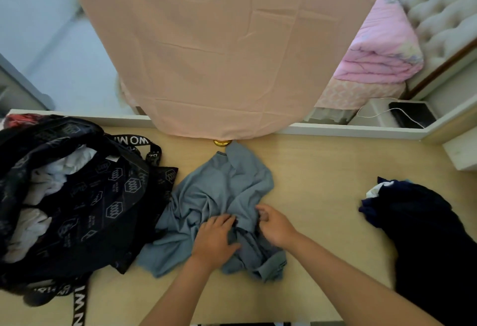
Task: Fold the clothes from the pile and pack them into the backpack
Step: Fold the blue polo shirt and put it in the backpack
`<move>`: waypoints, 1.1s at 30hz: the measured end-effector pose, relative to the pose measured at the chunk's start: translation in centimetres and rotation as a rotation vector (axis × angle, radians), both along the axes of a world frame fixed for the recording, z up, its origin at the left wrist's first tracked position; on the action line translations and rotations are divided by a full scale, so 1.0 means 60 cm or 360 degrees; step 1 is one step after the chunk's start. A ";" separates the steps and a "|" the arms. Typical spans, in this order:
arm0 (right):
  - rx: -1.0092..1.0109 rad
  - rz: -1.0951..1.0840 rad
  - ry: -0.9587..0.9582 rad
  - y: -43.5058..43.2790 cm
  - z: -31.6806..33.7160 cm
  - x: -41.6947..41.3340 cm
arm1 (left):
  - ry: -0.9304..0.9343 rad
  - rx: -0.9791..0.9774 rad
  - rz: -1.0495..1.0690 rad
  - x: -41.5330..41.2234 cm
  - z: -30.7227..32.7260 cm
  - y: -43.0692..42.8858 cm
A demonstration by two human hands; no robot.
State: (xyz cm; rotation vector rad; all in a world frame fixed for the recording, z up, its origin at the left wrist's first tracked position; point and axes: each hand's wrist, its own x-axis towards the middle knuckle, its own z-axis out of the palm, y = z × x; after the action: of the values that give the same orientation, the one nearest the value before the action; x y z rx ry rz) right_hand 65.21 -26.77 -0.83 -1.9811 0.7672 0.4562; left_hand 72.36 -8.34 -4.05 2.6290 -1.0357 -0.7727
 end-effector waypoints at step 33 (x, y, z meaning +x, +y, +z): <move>-0.0517 -0.0109 -0.0689 -0.122 0.067 -0.049 | 0.0074 -0.0508 -0.0279 0.082 0.093 -0.186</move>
State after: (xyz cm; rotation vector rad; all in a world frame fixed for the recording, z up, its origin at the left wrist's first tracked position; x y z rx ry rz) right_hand 62.29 -34.08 3.16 -2.2369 0.6562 -0.1505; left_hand 77.29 -19.48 1.53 2.2655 -1.2718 -0.6380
